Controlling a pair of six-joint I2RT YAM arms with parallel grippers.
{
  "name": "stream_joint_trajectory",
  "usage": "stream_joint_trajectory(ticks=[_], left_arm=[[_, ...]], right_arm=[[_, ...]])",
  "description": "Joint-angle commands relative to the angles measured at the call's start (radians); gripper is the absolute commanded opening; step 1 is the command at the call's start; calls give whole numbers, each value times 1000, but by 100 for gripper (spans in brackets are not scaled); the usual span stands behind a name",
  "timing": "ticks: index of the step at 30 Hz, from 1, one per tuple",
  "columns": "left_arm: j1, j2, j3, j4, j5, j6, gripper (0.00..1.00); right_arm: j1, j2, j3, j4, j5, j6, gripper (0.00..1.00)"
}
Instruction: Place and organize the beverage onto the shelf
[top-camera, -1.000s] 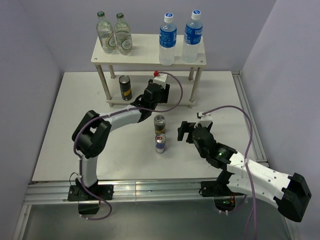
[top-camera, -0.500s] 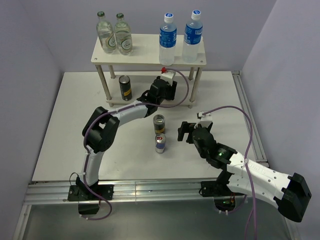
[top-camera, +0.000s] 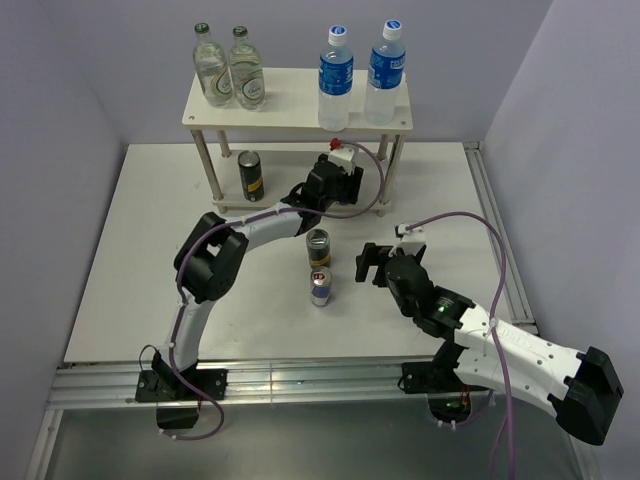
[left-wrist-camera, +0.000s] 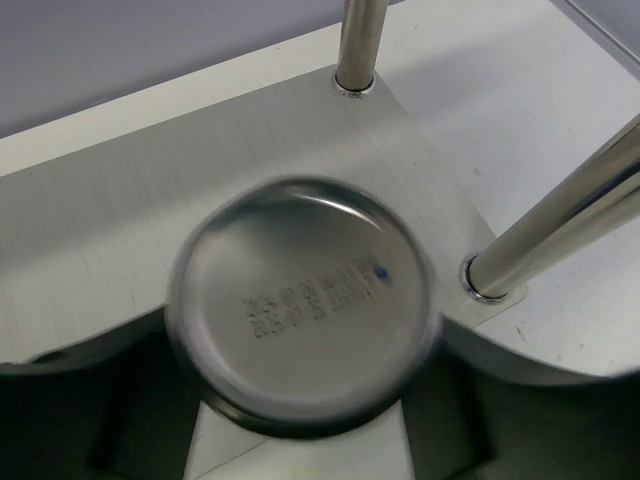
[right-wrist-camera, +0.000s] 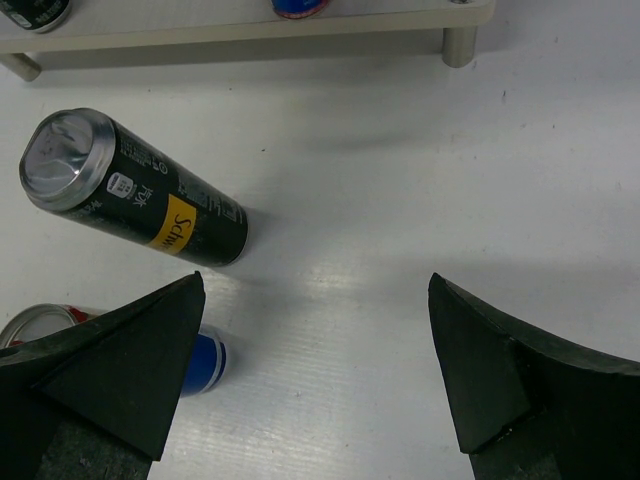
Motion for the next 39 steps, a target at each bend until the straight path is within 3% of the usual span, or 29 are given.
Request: stream_joint_trajectory(ticks=[1, 3, 7, 12, 27, 33, 39], left_arm=[[-13, 8, 57, 78, 14, -9, 75], [-16, 8, 62, 75, 15, -6, 87], [-22, -9, 59, 72, 0, 4, 91], [-30, -56, 19, 74, -43, 20, 93], [-54, -389, -216, 46, -161, 53, 96], [-88, -624, -392, -12, -276, 41, 96], [-226, -982, -660, -165, -433, -18, 97]], right_arm=[[8, -15, -11, 26, 30, 11, 100], [8, -17, -12, 25, 32, 11, 100], [8, -20, -12, 25, 33, 11, 100], [8, -20, -14, 25, 32, 13, 100], [8, -35, -15, 20, 27, 13, 100], [8, -49, -17, 17, 27, 14, 100], [8, -46, -17, 25, 27, 11, 100]])
